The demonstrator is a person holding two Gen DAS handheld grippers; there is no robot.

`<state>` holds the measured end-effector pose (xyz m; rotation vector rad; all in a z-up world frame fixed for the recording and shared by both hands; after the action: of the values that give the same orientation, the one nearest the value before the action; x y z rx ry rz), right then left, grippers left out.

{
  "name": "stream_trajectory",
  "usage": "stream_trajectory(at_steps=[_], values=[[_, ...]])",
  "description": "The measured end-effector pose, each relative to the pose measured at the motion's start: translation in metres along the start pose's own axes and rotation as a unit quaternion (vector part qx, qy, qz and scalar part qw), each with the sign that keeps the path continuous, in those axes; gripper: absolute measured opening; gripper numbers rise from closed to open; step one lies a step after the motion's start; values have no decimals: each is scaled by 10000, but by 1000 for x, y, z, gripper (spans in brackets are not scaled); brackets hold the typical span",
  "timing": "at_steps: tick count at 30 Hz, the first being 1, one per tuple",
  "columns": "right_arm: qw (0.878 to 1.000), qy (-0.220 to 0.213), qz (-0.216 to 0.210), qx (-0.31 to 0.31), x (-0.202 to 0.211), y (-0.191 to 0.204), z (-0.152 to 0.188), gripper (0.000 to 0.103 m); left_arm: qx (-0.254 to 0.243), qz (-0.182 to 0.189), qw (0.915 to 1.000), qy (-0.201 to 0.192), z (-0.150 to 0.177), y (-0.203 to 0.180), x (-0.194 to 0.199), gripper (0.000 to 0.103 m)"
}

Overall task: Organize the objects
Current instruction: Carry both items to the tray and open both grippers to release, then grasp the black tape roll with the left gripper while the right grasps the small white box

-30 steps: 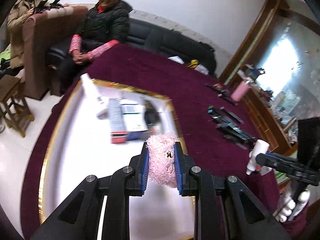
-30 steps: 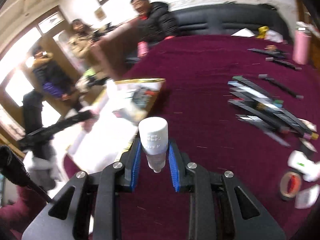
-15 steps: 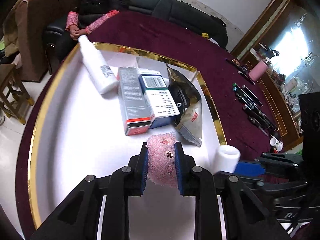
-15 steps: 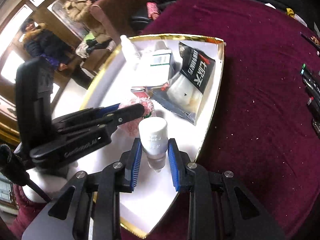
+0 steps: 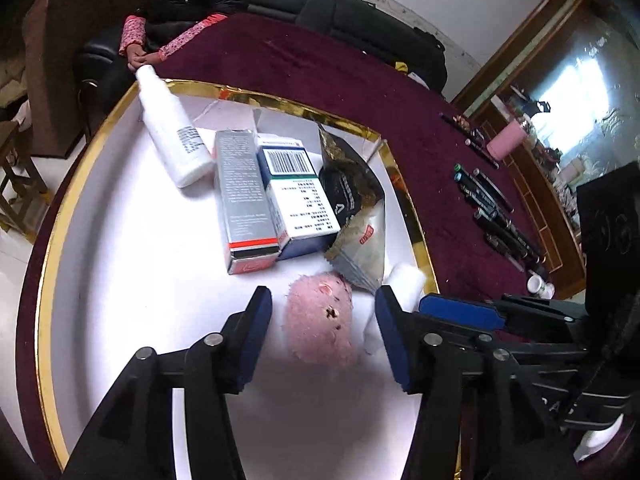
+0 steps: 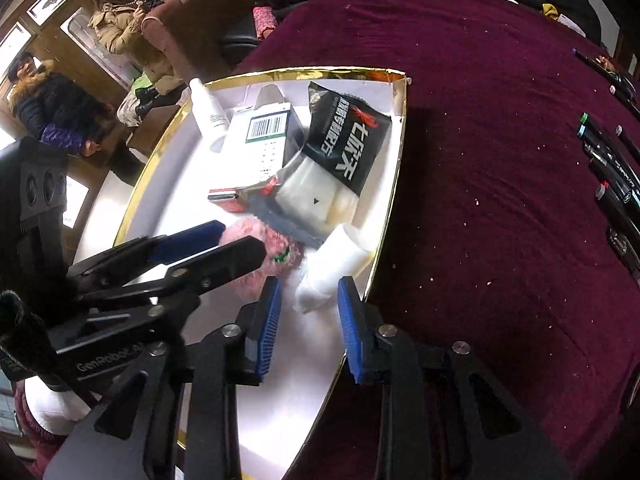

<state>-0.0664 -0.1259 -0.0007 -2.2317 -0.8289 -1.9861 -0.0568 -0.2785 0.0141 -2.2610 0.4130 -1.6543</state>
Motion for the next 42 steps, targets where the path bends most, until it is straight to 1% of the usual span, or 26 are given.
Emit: stream_trajectory(at_steps=[2,6,9,11,13,15,16,17,18,19,20,21,22,24,26,27,29,30,31,33,34,36,38,39,41,42], values=[[10000,-48,-36,0,4,0,0,28,47,26,10000,-50,0,2,4,55],[9994,-295,-180,6,18,-4,5,28,110,98,9997,-183,1,2,17,55],[9983,-491,-324,-1,33,-11,13,28,5,137,9993,-360,2,-10,32,57],[9972,-619,-415,-33,44,-19,20,28,-125,264,9986,-451,4,-26,40,64],[9954,-826,-481,-89,59,-31,32,28,-304,629,9959,-569,6,-47,49,66],[9918,-1204,-399,-155,82,-49,53,28,-515,1023,9908,-723,8,-69,56,76],[9895,-1400,-307,-205,93,-60,63,28,-592,1165,9877,-853,11,-78,62,93],[9865,-1605,-177,-262,107,-72,76,28,-659,1268,9848,-990,12,-90,65,102],[9816,-1872,38,-364,124,-88,92,29,-761,1444,9803,-1115,14,-103,67,102],[9769,-2070,242,-471,137,-102,103,40,-902,1697,9754,-1082,14,-117,64,102],[9696,-2309,520,-623,152,-117,117,50,-1023,1867,9728,-917,13,-130,58,102],[9590,-2586,812,-822,169,-136,135,70,-1149,1972,9710,-713,12,-146,48,102],[9504,-2778,1005,-971,180,-151,146,83,-1291,2004,9699,-493,10,-162,36,102],[9327,-3009,1450,-1364,200,-189,173,83,-1394,1954,9707,-86,5,-192,6,102],[9299,-2835,1653,-1659,206,-219,187,83,-1411,1820,9729,202,0,-213,-20,101],[9289,-2719,1710,-1843,208,-236,196,83,-1447,1674,9748,288,-2,-225,-34,101],[9256,-2672,1675,-2094,210,-258,210,83,-1559,1343,9777,413,-4,-247,-59,101],[9242,-2597,1705,-2220,210,-269,217,83,-1574,1275,9779,513,-4,-257,-71,101],[9239,-2530,1737,-2286,208,-276,221,83,-1616,1312,9759,647,1,-267,-81,101],[9270,-2402,1664,-2352,203,-292,230,82,-1865,1358,9698,794,12,-291,-97,100],[9282,-2351,1650,-2364,201,-296,232,82,-2108,1287,9656,809,20,-303,-102,99],[9380,-2167,1484,-2260,191,-305,232,82,-2518,1135,9568,904,32,-326,-114,96],[9449,-2066,1348,-2151,182,-310,230,82,-2719,939,9527,977,37,-341,-125,95],[9461,-2011,1418,-2105,176,-310,228,82,-2792,893,9511,973,39,-347,-129,94],[9469,-1899,1615,-2030,164,-312,225,80,-2935,653,9494,908,43,-354,-135,92],[9468,-1840,1690,-2030,157,-313,222,70,-2983,594,9484,894,44,-357,-137,91]])
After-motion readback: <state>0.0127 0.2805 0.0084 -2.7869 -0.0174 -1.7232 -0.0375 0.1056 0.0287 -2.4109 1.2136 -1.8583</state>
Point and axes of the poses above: each gripper's, at about its wrist camera, not at the fingertips, and x roughly against the way its jaws point, y to its left, z to its underside, the point moved 2 cm from there along -x, roughly the way its jaws point, and after that the axes turned 12 degrees about y, right-handed, at the moved point
